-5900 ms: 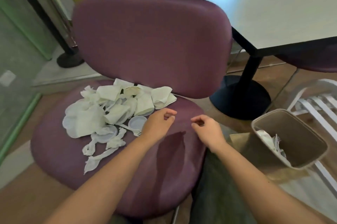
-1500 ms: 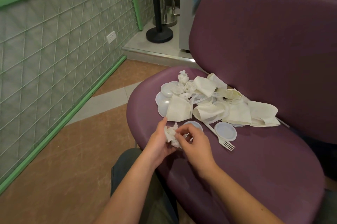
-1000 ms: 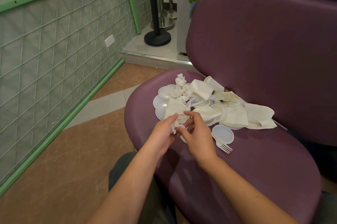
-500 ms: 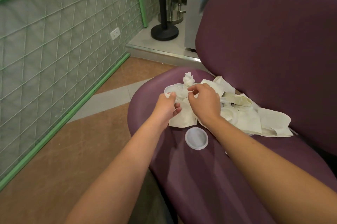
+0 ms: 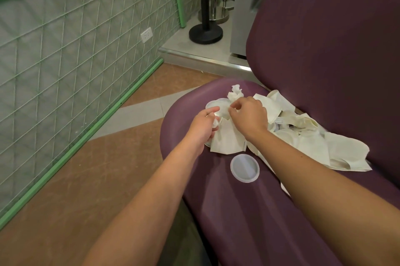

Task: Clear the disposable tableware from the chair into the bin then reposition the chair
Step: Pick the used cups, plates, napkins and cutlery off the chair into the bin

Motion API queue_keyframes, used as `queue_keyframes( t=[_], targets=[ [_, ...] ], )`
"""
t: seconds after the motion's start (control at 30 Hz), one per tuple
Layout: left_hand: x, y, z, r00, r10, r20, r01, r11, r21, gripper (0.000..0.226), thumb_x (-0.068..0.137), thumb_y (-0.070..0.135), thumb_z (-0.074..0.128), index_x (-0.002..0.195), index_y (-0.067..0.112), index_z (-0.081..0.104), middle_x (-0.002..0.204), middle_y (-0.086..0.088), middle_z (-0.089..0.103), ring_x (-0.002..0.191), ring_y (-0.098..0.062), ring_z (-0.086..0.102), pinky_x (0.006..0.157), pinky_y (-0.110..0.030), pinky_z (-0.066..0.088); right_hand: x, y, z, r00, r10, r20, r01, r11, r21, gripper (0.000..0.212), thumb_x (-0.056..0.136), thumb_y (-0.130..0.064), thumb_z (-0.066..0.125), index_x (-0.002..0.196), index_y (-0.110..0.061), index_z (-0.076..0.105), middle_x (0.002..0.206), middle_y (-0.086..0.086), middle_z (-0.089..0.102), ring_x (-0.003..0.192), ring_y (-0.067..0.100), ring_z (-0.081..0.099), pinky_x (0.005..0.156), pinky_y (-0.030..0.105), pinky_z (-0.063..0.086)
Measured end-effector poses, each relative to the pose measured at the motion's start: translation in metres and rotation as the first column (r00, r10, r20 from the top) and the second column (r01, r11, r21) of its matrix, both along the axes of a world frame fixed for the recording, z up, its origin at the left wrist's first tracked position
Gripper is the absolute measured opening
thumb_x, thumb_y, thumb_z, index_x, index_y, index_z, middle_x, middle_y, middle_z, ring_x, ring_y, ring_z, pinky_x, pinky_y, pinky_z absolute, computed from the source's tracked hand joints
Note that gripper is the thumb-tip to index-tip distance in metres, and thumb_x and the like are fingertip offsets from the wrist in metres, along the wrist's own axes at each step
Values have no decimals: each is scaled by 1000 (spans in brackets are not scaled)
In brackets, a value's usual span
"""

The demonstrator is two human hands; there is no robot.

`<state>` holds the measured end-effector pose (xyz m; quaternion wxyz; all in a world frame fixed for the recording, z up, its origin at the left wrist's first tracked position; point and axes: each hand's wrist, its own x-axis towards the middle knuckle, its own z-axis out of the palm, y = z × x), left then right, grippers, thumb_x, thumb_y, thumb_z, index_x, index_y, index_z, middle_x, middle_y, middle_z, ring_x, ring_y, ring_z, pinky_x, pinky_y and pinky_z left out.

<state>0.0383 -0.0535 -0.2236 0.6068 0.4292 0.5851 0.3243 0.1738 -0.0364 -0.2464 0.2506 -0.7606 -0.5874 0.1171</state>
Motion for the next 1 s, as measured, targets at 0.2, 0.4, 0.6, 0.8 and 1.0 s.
queue_keyframes(
  t=[0.2,0.4,0.6,0.8,1.0],
  targets=[
    [7,-4,10,978,-53,203,55,999,-2,41,92,62,47,115,33,64,106,8,69,92,-9,63,77,-24,49,-13,-42,37,664,68,-744,28,993,116,8,88,-19,68,94,-15,67,83,-4,68,71,3,63,69,13,48],
    [17,-11,11,956,-15,292,30,998,-47,24,96,27,57,115,14,63,115,-13,69,96,-20,68,73,-23,52,-32,-76,29,612,-16,-791,109,992,65,15,84,-23,72,92,-18,61,84,1,71,80,11,67,76,26,50],
    [19,-32,11,921,5,389,42,993,-112,21,103,20,43,98,16,63,79,4,66,66,-6,62,63,-18,51,-25,-98,15,856,39,-516,95,968,231,40,77,-31,77,112,-31,57,106,-11,51,102,10,52,85,25,45],
    [41,-56,18,872,14,490,103,972,-210,25,102,21,42,101,6,61,108,-16,64,95,-24,63,93,-34,48,-7,-132,5,936,102,-337,24,936,350,28,91,-22,65,118,-26,70,119,-8,60,112,15,51,96,6,32],
    [92,-85,17,848,-41,528,226,929,-292,36,101,24,42,124,2,59,120,-14,64,108,-26,62,88,-34,51,28,-181,13,900,46,-433,102,944,313,37,87,-19,67,124,-18,66,117,-7,58,107,1,55,94,9,40]
  ],
)
